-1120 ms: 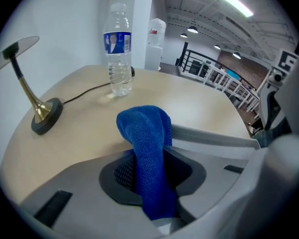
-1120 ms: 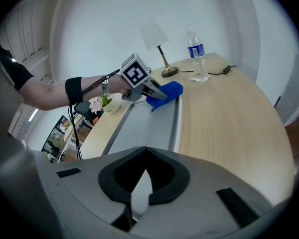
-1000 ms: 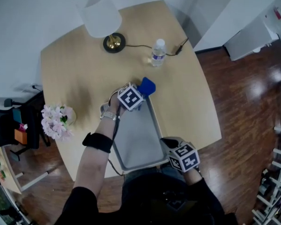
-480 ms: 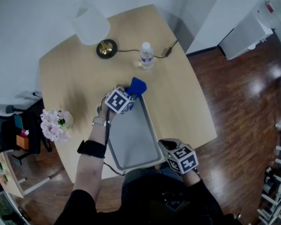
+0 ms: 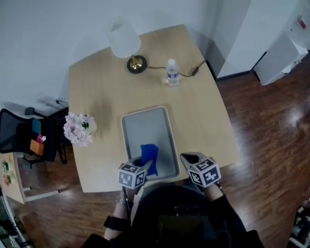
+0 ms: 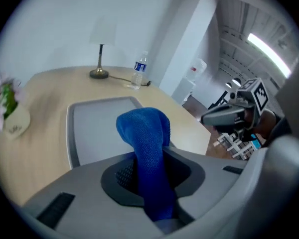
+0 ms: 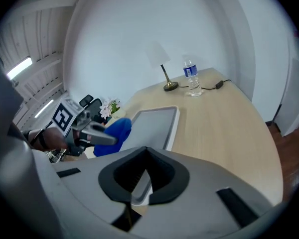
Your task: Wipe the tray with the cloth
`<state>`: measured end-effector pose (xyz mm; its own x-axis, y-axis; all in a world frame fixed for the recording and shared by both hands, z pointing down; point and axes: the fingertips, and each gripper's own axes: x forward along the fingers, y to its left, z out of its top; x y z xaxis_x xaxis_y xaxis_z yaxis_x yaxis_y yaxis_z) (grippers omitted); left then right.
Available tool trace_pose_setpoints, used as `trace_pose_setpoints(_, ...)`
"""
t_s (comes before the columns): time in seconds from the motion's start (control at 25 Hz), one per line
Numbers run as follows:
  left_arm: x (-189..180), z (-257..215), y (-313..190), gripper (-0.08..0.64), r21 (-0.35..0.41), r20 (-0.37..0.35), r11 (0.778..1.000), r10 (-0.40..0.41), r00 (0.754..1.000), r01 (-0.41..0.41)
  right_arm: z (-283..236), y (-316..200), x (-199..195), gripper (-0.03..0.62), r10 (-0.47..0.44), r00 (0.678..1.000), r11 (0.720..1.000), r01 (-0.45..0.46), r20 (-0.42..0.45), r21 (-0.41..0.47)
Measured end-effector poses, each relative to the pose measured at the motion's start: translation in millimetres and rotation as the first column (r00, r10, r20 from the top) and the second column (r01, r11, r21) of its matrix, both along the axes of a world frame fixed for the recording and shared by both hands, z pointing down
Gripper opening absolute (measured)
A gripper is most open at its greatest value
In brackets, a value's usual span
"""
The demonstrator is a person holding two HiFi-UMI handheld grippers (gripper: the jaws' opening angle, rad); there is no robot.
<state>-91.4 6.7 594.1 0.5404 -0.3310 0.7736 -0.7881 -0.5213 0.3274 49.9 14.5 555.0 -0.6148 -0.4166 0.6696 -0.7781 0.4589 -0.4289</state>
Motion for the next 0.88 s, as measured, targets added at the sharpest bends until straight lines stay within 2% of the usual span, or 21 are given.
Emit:
trace_pose_setpoints(0.08,-7.3,10.2,30.8,0.098,-0.031,0.011,0.998,-0.060,0.998,0.060,-0.6,5.1,-2.2,0.006,-0.031,0.999,0.999,0.031,0.008,0.010)
trace_pose_setpoints(0.16,-17.0,13.9,46.1,0.098,-0.030,0.030,0.994,-0.106,0.994,0.107,-0.9,10.6,-7.7,0.006,-0.064,0.998,0.998,0.063,0.021,0.023)
trace_pose_setpoints(0.44,-52.6,13.2,49.7,0.098,0.004,0.065,0.972,-0.234,0.970,0.234,2.2,28.5,-26.9,0.006,-0.134,0.990,0.991,0.133,0.051,0.020)
trace_pose_setpoints(0.6,-79.2,20.8,14.1,0.098,0.018,0.060,0.958,-0.286,0.956,0.286,1.7,26.4,-31.7,0.006,-0.114,0.993,0.993,0.114,0.010,0.012)
trace_pose_setpoints(0.88,-108.4,44.3,-100.1,0.098,0.021,0.046,0.954,-0.299,0.953,0.299,-9.5,16.9,-46.0,0.006,-0.034,0.996,0.999,0.035,-0.079,0.012)
